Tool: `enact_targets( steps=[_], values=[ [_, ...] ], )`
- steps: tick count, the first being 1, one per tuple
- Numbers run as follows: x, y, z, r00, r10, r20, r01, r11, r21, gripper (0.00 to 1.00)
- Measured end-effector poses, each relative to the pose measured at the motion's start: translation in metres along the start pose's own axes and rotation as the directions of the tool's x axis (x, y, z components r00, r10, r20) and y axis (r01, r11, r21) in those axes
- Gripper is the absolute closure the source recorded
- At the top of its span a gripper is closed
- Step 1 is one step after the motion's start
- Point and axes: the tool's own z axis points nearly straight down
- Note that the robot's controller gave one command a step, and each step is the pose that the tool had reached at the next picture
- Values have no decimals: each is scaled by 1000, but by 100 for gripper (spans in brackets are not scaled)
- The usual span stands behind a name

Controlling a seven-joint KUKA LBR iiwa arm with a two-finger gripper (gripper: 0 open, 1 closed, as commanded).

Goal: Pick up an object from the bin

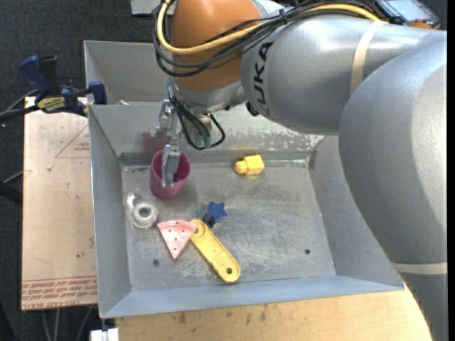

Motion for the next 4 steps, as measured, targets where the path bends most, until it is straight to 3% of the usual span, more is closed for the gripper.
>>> enact_targets(
  steps=[1,2,3,4],
  values=[
    [5,-10,40,991,-131,3,131,991,0,0],
    [3,-30,57,889,-459,-2,459,889,0,0],
    [14,-46,90,852,-524,0,524,852,-1,0],
    [4,-43,123,626,-779,4,779,626,2,0]
  ],
)
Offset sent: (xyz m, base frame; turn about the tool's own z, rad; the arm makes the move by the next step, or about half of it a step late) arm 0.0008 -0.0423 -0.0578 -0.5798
